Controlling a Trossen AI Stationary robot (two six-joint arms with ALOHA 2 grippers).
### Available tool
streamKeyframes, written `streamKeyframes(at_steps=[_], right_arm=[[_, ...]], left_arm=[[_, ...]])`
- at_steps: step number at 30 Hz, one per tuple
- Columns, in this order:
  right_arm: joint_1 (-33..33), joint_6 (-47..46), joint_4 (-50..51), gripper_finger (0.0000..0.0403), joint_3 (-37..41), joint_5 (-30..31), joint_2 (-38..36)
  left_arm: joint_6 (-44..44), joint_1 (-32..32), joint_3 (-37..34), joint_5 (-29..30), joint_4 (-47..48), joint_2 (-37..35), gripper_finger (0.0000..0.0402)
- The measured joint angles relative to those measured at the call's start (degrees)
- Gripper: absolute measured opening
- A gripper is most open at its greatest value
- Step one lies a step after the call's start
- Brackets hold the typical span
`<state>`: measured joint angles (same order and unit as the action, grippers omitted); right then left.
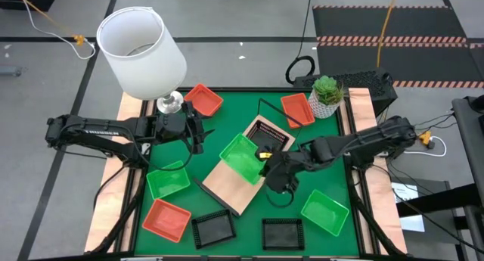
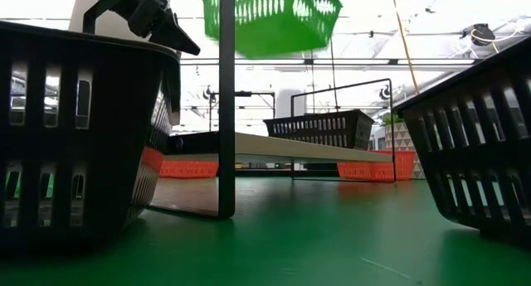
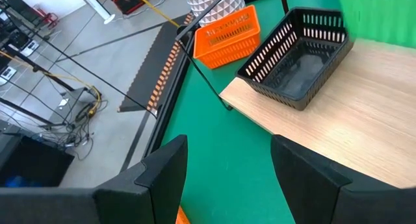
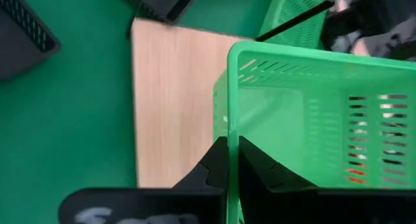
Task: Stack baskets on shelf by color
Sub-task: Put the top right green bin on the shelf
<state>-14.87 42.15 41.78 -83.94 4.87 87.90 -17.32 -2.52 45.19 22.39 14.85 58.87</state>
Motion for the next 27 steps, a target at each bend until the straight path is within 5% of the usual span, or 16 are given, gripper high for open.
streamKeyframes(at_steps=[11,27], right_arm=[[4.1,7.0,-19.1,0.0006,15.9,-8.2,0.0],[5.2,6.5,-25.3,0.0006,25.5,-9.7,0.0]], left_arm=[[0.0,0.0,0.0,0.0,0.0,0.0,0.0223],[-0.5,0.0,0.0,0.0,-2.4,0.0,0.0223]])
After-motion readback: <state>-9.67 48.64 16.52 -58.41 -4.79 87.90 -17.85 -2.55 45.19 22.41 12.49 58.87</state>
